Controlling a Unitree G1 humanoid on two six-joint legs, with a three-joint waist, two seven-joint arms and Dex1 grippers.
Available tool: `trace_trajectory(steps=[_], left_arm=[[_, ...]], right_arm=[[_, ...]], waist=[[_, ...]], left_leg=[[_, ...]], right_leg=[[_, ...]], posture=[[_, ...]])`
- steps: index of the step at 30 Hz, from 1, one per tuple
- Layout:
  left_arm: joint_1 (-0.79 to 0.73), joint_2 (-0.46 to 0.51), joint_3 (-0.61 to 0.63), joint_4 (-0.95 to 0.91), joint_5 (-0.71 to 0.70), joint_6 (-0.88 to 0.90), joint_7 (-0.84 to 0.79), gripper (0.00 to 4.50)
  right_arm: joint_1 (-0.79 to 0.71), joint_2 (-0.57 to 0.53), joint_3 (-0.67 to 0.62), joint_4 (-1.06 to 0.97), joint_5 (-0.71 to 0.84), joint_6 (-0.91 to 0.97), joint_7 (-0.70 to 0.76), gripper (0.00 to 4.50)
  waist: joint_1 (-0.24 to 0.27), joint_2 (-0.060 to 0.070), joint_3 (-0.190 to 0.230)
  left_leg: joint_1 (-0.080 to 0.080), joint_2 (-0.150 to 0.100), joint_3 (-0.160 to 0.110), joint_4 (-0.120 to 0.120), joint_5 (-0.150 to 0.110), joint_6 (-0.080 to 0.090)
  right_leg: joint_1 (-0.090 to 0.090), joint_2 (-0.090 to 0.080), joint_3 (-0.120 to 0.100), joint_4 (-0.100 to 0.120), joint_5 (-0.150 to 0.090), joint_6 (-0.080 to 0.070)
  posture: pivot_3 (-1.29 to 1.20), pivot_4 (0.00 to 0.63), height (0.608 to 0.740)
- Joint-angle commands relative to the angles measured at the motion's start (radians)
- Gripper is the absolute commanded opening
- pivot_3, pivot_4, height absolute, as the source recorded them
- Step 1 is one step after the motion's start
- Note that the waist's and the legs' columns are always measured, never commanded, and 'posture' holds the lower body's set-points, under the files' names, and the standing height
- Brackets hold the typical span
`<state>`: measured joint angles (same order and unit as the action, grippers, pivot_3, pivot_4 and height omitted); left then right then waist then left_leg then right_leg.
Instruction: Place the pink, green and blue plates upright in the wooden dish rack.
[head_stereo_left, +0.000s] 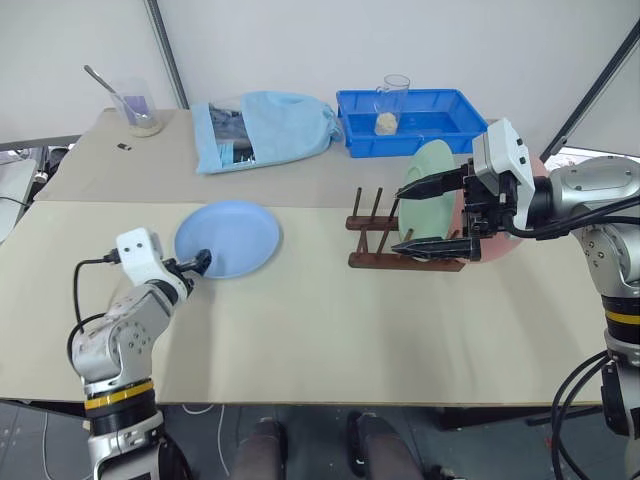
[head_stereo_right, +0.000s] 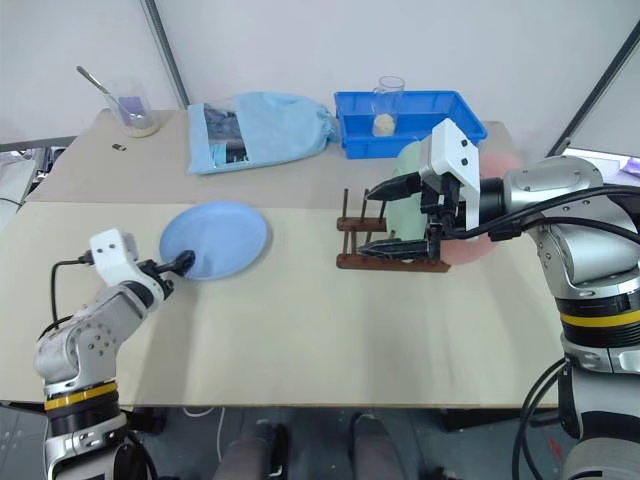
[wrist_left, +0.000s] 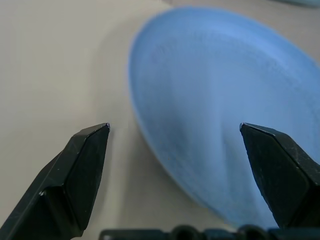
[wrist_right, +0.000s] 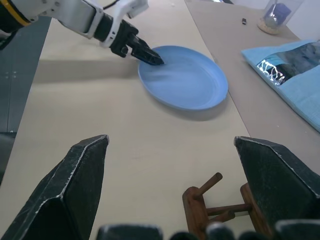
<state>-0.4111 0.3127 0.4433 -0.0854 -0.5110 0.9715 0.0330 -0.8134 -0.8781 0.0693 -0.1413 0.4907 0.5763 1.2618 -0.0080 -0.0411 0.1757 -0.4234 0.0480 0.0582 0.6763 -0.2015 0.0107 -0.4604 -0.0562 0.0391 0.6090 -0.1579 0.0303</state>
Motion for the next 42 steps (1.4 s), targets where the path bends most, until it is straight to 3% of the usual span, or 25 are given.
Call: trace_trajectory(steps=[1,6,7,12,17,27,33,42], left_arm=[[-0.040,-0.008,0.007,0.046,0.012,0.039,0.038,2.77],[-0.071,-0.026,0.009,0.076,0.013,0.047,0.062,0.38],[-0.076,-0.030,0.013,0.075,0.013,0.045,0.067,0.13],[-0.108,-0.052,0.055,0.028,-0.008,0.024,0.096,0.13],[-0.252,-0.095,0.071,-0.085,-0.049,0.101,0.180,0.13],[-0.483,-0.167,0.065,-0.116,-0.055,0.194,0.269,0.13],[-0.501,-0.183,0.088,-0.116,-0.051,0.213,0.291,0.13],[-0.515,-0.198,0.151,-0.120,-0.073,0.272,0.308,0.00]], right_arm=[[-0.019,-0.005,-0.014,-0.039,0.000,-0.004,-0.001,4.50],[-0.019,-0.004,-0.012,-0.052,-0.003,0.000,-0.009,4.50],[-0.018,-0.002,-0.009,-0.058,-0.007,-0.004,-0.011,4.50],[-0.028,0.027,0.010,-0.075,-0.037,-0.044,-0.027,4.50],[-0.077,0.131,0.099,-0.036,-0.174,-0.178,-0.095,4.50],[-0.251,0.394,0.377,0.336,-0.672,-0.573,-0.386,4.50],[-0.289,0.439,0.452,0.486,-0.857,-0.750,-0.498,4.50],[-0.284,0.499,0.456,0.588,-0.972,-0.839,-0.625,1.63]], waist=[[-0.002,0.000,0.000],[-0.003,0.000,0.000],[-0.002,0.000,0.000],[-0.004,0.000,0.000],[-0.004,-0.003,0.001],[-0.011,-0.004,0.001],[-0.008,-0.004,0.001],[-0.011,-0.004,0.001]], left_leg=[[0.000,0.000,0.000,0.000,0.000,0.000],[0.001,0.000,0.000,0.000,0.000,0.000],[0.001,0.000,0.000,0.001,0.000,0.000],[0.002,-0.001,0.000,0.001,0.000,-0.001],[0.001,0.000,-0.001,0.001,0.000,-0.001],[-0.001,-0.001,-0.001,0.000,0.001,-0.001],[-0.002,-0.002,-0.002,-0.003,0.001,-0.001],[-0.002,-0.002,-0.002,-0.003,0.001,-0.001]], right_leg=[[0.000,0.000,0.000,0.000,0.000,0.000],[0.001,0.000,0.000,0.001,0.000,0.000],[0.001,0.000,0.000,0.001,0.000,0.000],[0.001,-0.001,0.000,0.001,0.000,0.000],[0.001,0.000,0.000,0.002,0.001,0.000],[-0.001,0.000,0.000,0.000,0.007,0.004],[-0.002,0.000,0.000,0.000,0.008,0.000],[-0.002,0.000,0.000,0.000,0.008,0.000]], posture=[[0.00,0.150,0.720],[0.00,0.150,0.720],[0.00,0.150,0.720],[0.00,0.150,0.720],[0.00,0.150,0.720],[0.00,0.150,0.720],[0.00,0.150,0.720],[0.00,0.150,0.720]])
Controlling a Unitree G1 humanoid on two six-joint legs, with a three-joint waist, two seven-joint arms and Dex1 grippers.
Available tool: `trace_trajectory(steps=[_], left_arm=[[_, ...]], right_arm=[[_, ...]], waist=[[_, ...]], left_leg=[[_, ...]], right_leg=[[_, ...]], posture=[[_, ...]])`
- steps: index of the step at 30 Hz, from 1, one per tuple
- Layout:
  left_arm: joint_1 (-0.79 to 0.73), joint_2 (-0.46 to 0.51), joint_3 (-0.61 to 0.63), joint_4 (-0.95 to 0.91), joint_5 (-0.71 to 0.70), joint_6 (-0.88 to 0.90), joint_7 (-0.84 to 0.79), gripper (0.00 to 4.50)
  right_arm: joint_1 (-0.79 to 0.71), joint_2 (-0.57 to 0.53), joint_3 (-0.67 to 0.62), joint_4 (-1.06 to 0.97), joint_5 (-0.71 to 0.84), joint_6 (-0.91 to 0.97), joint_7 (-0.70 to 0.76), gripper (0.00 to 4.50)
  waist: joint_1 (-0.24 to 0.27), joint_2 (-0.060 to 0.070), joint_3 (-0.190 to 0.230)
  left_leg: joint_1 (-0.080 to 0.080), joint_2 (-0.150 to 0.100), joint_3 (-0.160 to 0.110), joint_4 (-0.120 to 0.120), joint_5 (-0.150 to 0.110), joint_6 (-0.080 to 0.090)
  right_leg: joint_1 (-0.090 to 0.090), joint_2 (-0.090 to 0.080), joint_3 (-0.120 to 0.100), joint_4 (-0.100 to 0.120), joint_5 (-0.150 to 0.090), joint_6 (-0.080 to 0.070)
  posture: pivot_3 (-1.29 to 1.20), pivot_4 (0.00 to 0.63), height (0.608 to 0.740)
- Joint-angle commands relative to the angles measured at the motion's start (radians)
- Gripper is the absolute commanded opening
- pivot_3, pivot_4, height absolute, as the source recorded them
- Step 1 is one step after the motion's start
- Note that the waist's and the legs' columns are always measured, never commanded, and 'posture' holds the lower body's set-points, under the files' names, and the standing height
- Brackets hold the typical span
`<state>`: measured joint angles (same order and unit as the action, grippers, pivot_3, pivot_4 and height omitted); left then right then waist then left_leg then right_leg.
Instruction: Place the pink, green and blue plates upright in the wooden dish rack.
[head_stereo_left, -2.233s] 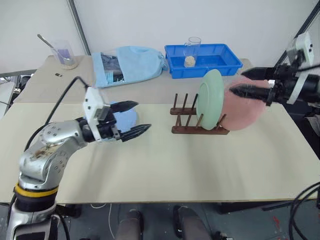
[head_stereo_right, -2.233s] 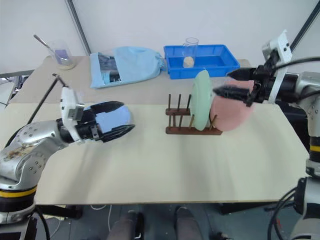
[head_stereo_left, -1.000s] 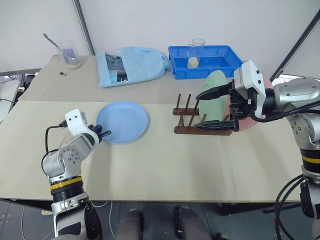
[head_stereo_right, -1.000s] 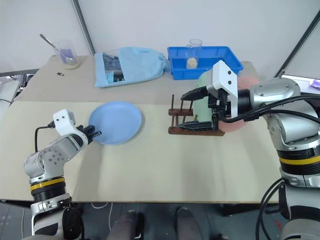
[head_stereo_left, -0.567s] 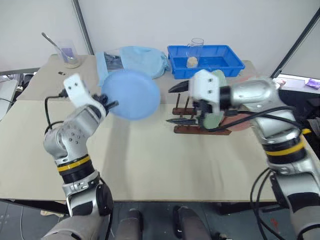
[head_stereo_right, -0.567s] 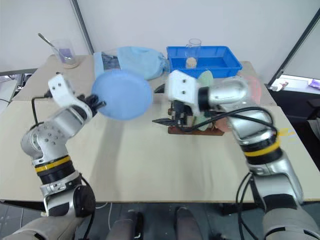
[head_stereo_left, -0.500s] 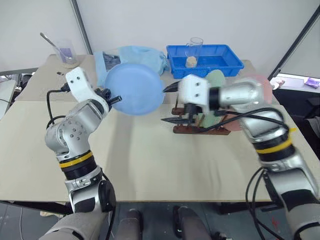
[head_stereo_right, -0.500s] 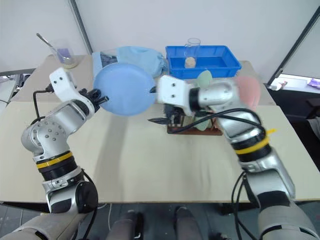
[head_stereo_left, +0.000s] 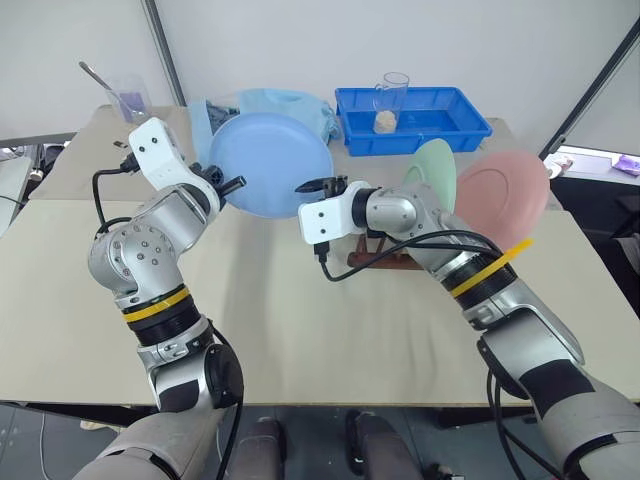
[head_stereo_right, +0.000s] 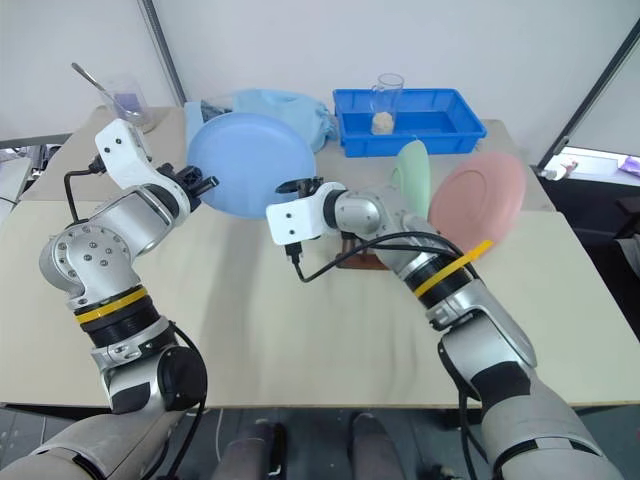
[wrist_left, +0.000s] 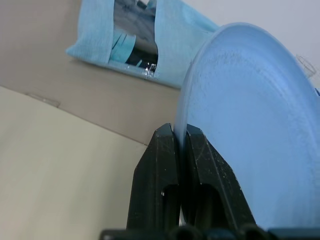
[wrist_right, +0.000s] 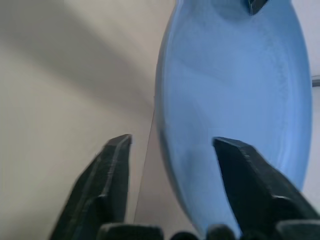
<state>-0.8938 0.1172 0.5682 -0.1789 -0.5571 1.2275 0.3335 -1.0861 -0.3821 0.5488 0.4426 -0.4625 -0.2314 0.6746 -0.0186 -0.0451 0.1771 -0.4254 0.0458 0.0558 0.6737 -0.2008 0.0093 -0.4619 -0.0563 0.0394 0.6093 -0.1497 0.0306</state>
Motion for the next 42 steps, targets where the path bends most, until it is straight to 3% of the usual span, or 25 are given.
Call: trace_trajectory(steps=[1,5,8,13,19,24,29,33,36,42], left_arm=[[-0.031,-0.003,0.030,-0.028,-0.025,0.022,0.007,0.00],[-0.032,-0.010,0.048,-0.031,-0.029,0.056,0.009,0.00],[-0.035,-0.008,0.064,-0.036,-0.045,0.077,-0.003,0.00],[-0.053,0.018,0.121,-0.052,-0.106,0.133,-0.042,1.77],[-0.095,0.155,0.195,-0.016,-0.181,0.212,-0.134,4.43],[-0.039,0.352,0.165,0.022,-0.218,0.132,-0.344,4.48],[0.220,0.605,-0.003,0.079,-0.050,-0.271,-0.700,4.48],[0.455,0.742,-0.261,0.027,0.178,-0.654,-0.925,4.48],[0.529,0.726,-0.341,-0.042,0.182,-0.767,-1.023,4.48],[0.536,0.618,-0.433,-0.160,0.091,-0.819,-1.134,4.48]], right_arm=[[-0.013,0.007,-0.026,0.012,-0.025,-0.036,-0.048,1.31],[-0.023,0.016,-0.030,0.047,-0.046,-0.063,-0.075,0.02],[-0.025,0.017,-0.029,0.064,-0.061,-0.080,-0.080,0.02],[-0.028,0.009,-0.024,0.079,-0.088,-0.104,-0.086,0.00],[-0.027,-0.004,-0.015,0.102,-0.112,-0.131,-0.085,0.00],[-0.021,-0.008,-0.035,0.104,-0.101,-0.127,-0.086,0.00],[0.011,0.024,-0.170,-0.021,0.093,-0.037,-0.030,0.00],[0.087,0.065,-0.318,-0.224,0.355,0.201,0.080,0.00],[0.138,0.079,-0.404,-0.376,0.505,0.382,0.107,0.00],[0.245,0.050,-0.588,-0.697,0.812,0.846,0.054,0.00]], waist=[[-0.001,0.000,0.000],[-0.003,0.000,0.000],[-0.004,0.000,0.000],[-0.005,0.000,0.000],[-0.021,0.000,0.000],[-0.032,0.000,0.000],[-0.046,0.000,0.000],[-0.038,0.000,0.000],[-0.015,0.000,0.000],[0.010,-0.001,0.000]], left_leg=[[0.000,0.000,0.000,0.000,0.000,0.000],[0.000,0.000,0.000,0.000,0.000,0.000],[0.000,0.000,0.000,0.000,0.000,0.000],[0.000,0.000,0.000,0.000,0.000,0.000],[0.001,0.000,-0.001,0.000,0.000,0.000],[0.001,0.001,-0.001,0.000,0.000,0.000],[0.003,0.001,0.000,-0.006,0.001,-0.002],[0.003,0.002,0.000,-0.010,0.001,-0.002],[0.002,0.002,0.001,-0.012,0.001,-0.003],[-0.006,0.003,0.005,-0.011,0.002,-0.003]], right_leg=[[0.000,0.000,0.000,0.000,0.000,0.000],[0.000,0.000,0.000,0.000,0.000,0.000],[0.000,0.000,0.000,0.000,0.000,0.000],[0.000,0.000,0.000,0.000,0.000,0.000],[0.000,0.001,0.000,0.000,0.000,0.000],[0.000,0.001,0.000,0.001,0.000,0.000],[-0.001,0.000,0.000,0.001,-0.001,-0.003],[-0.002,0.000,-0.001,0.002,-0.003,-0.006],[-0.005,-0.002,-0.002,0.002,-0.003,-0.007],[-0.011,-0.003,-0.004,0.001,-0.003,-0.007]], posture=[[0.00,0.150,0.720],[0.00,0.150,0.720],[0.00,0.150,0.720],[0.00,0.150,0.720],[0.00,0.150,0.720],[0.00,0.150,0.720],[0.00,0.150,0.720],[0.00,0.150,0.720],[0.00,0.150,0.720],[0.00,0.150,0.720]])
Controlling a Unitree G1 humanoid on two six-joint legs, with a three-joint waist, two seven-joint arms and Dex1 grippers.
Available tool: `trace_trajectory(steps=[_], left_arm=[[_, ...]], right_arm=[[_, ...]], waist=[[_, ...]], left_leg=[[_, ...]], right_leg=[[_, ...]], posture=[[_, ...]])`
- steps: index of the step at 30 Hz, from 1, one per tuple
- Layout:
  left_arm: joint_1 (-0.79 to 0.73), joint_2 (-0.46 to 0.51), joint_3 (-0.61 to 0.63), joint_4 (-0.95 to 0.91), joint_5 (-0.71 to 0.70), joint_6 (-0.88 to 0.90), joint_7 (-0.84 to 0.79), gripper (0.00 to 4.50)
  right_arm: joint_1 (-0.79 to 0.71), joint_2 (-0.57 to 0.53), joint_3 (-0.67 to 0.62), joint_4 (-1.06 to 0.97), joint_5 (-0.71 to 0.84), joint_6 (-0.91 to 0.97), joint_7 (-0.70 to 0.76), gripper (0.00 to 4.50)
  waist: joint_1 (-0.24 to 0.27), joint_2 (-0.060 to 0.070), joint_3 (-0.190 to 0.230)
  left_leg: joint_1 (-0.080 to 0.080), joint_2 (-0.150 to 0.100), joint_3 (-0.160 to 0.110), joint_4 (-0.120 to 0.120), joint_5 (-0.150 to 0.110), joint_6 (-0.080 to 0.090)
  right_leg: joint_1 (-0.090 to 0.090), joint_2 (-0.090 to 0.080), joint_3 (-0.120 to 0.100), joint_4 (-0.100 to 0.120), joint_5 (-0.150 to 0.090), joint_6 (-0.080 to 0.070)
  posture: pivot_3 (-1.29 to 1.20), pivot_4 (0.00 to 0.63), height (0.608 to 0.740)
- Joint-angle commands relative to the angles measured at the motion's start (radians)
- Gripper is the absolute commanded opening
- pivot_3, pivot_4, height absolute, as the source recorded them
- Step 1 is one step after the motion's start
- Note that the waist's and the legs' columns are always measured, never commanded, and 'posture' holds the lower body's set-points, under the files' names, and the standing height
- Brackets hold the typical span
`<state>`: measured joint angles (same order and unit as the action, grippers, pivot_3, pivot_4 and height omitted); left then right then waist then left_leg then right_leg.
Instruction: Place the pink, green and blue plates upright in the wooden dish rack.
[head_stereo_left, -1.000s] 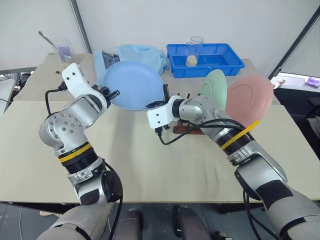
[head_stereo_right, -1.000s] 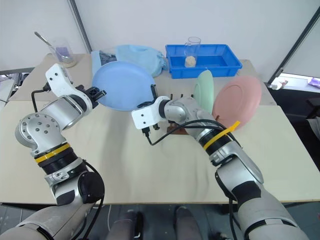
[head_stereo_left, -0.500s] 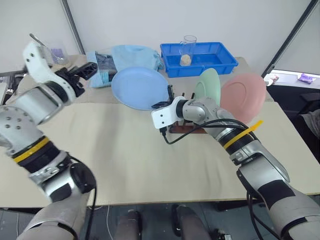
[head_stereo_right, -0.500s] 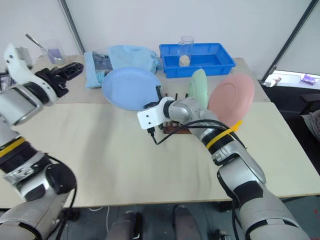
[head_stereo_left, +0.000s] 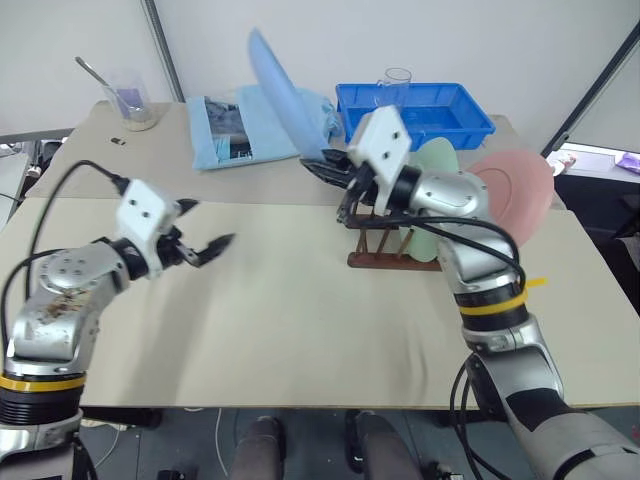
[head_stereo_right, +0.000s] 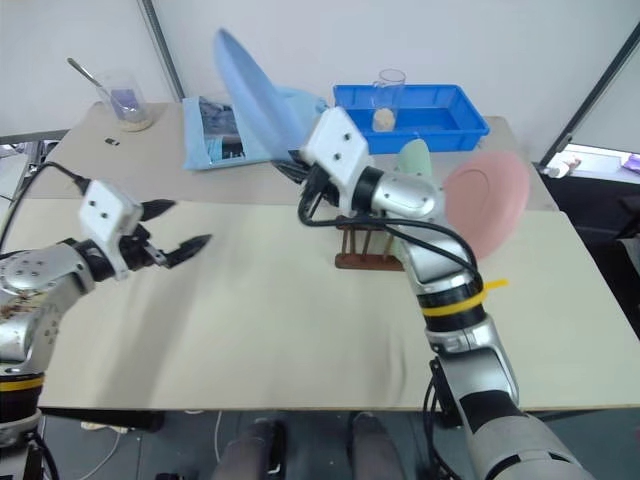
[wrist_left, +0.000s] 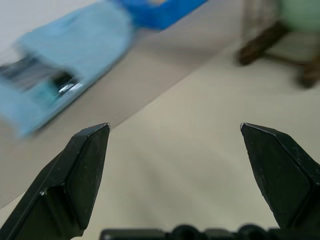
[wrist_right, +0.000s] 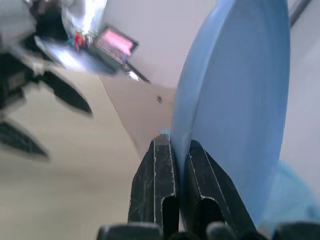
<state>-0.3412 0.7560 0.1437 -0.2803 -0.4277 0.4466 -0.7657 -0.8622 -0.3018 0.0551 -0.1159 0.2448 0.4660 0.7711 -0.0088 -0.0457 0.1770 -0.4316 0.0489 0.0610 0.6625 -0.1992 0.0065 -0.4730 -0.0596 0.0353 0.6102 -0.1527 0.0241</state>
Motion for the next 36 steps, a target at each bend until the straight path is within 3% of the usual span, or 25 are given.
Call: trace_trajectory(steps=[1,9,21,36], left_arm=[[-0.022,-0.035,-0.012,-0.063,-0.048,-0.038,-0.040,4.48],[-0.076,-0.073,-0.045,-0.044,-0.059,-0.067,-0.098,4.48],[-0.122,-0.087,-0.070,0.005,-0.046,-0.102,-0.143,4.48],[-0.172,-0.132,-0.058,0.032,-0.072,-0.106,-0.144,4.48]], right_arm=[[0.044,-0.038,-0.118,-0.183,0.135,0.203,-0.064,0.00],[0.162,-0.005,-0.252,-0.405,0.338,0.488,-0.270,0.00],[0.190,-0.044,-0.272,-0.446,0.440,0.618,-0.414,0.00],[0.157,0.049,-0.376,-0.406,0.588,0.769,-0.631,0.00]], waist=[[0.000,0.000,0.000],[-0.012,0.000,0.000],[-0.010,0.000,0.000],[-0.011,0.000,0.000]], left_leg=[[0.000,0.000,0.000,0.000,0.000,0.000],[0.004,0.001,-0.001,0.000,0.001,0.002],[0.007,0.000,-0.001,0.000,0.003,0.005],[0.007,0.000,-0.002,0.000,0.003,0.005]], right_leg=[[0.000,0.000,0.000,0.000,0.000,0.000],[0.001,0.004,0.002,0.002,-0.003,0.005],[0.005,0.004,0.003,0.001,-0.003,0.006],[0.006,0.005,0.003,0.001,-0.003,0.006]], posture=[[0.00,0.150,0.720],[0.00,0.150,0.720],[0.00,0.150,0.720],[0.00,0.150,0.720]])
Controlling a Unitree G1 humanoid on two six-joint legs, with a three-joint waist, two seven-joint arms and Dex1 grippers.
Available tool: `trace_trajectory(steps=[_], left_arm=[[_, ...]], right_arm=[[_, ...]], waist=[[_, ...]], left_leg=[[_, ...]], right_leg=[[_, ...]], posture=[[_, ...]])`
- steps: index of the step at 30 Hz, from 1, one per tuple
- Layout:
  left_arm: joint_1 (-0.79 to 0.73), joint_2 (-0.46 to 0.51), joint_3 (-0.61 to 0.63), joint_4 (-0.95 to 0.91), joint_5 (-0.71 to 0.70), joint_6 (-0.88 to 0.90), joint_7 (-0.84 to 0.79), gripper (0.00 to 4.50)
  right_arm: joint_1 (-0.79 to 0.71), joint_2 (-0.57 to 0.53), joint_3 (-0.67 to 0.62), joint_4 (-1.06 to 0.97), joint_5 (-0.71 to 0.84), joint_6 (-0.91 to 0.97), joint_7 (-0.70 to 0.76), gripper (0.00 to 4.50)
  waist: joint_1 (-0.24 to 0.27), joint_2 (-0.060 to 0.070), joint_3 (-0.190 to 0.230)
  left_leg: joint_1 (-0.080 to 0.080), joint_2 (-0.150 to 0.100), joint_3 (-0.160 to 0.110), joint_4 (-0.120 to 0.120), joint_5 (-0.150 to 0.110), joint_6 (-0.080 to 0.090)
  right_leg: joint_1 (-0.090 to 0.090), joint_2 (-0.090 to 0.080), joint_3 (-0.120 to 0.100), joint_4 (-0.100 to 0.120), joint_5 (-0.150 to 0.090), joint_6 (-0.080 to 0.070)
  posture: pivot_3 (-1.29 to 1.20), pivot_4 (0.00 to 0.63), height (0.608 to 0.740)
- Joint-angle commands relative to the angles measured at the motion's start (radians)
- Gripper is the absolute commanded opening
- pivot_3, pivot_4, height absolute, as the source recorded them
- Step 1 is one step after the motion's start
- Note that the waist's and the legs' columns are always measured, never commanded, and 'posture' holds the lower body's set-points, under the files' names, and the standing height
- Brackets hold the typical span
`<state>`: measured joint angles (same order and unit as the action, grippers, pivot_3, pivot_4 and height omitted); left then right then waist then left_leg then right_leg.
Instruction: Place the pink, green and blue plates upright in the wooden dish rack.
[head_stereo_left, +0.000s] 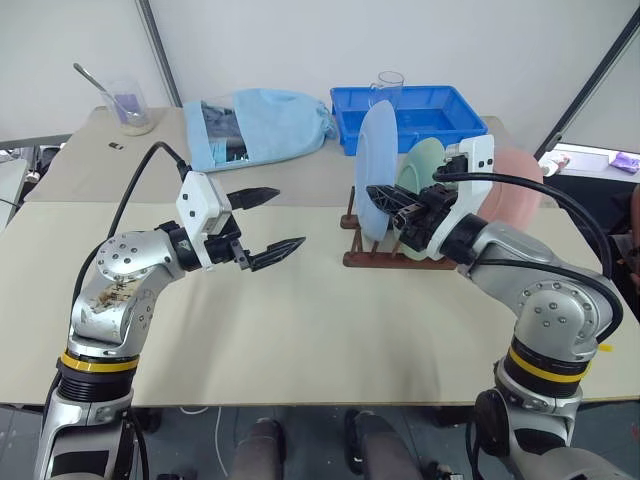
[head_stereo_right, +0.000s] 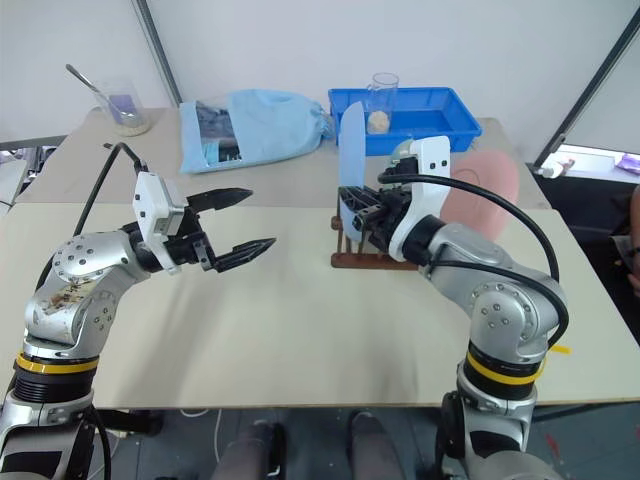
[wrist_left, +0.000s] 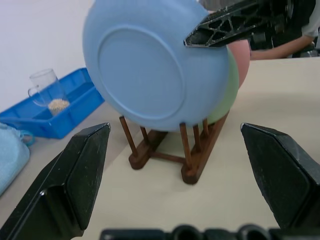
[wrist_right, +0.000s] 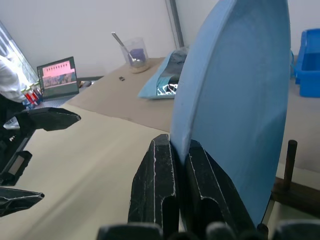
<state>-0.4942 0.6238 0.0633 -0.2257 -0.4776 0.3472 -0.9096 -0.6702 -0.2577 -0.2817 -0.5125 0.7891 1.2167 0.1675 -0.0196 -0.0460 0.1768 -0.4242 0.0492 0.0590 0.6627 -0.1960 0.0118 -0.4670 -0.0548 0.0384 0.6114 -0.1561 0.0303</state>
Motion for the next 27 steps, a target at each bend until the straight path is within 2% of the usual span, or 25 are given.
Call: trace_trajectory(steps=[1,10,12,18,21,27], left_arm=[[-0.019,0.001,0.021,-0.025,-0.022,-0.007,-0.003,4.48],[-0.026,-0.021,0.012,-0.017,-0.006,-0.019,0.013,4.48],[-0.026,-0.026,0.012,-0.019,-0.003,-0.018,0.017,4.50],[-0.028,-0.038,0.004,-0.015,0.003,-0.022,0.023,4.50],[-0.030,-0.044,-0.003,-0.012,0.009,-0.028,0.021,4.50],[-0.033,-0.050,-0.013,-0.010,0.009,-0.033,0.013,4.50]], right_arm=[[-0.039,0.006,-0.043,-0.005,0.055,0.027,-0.035,0.00],[-0.071,0.012,-0.059,0.040,0.124,0.075,-0.087,0.00],[-0.073,0.003,-0.054,0.039,0.131,0.075,-0.089,0.83],[-0.087,-0.026,-0.030,0.029,0.106,0.037,-0.088,2.84],[-0.109,-0.083,-0.009,0.019,0.088,0.004,-0.048,3.87],[-0.158,-0.275,-0.037,0.034,0.109,-0.060,0.104,3.87]], waist=[[-0.001,0.000,0.000],[-0.003,0.000,0.000],[-0.004,0.000,0.000],[-0.004,0.000,0.000],[-0.004,0.000,0.000],[0.000,0.000,0.000]], left_leg=[[0.000,0.000,0.000,0.000,0.000,0.000],[0.000,0.000,-0.001,0.000,0.000,0.000],[0.000,0.000,-0.001,0.000,0.000,0.000],[0.000,0.000,-0.001,0.000,0.000,0.000],[0.000,0.000,-0.001,0.000,0.000,0.000],[0.000,0.000,-0.001,0.000,0.000,0.000]], right_leg=[[0.000,0.000,0.000,0.000,0.000,0.000],[0.000,0.001,0.000,0.000,0.000,0.000],[0.000,0.001,0.000,0.000,0.000,0.000],[0.000,0.001,0.000,0.000,0.000,0.000],[0.000,0.001,0.000,0.000,0.000,0.000],[0.001,0.001,0.000,-0.001,0.000,0.000]], posture=[[0.00,0.150,0.720],[0.00,0.150,0.720],[0.00,0.150,0.720],[0.00,0.150,0.720],[0.00,0.150,0.720],[0.00,0.150,0.720]])
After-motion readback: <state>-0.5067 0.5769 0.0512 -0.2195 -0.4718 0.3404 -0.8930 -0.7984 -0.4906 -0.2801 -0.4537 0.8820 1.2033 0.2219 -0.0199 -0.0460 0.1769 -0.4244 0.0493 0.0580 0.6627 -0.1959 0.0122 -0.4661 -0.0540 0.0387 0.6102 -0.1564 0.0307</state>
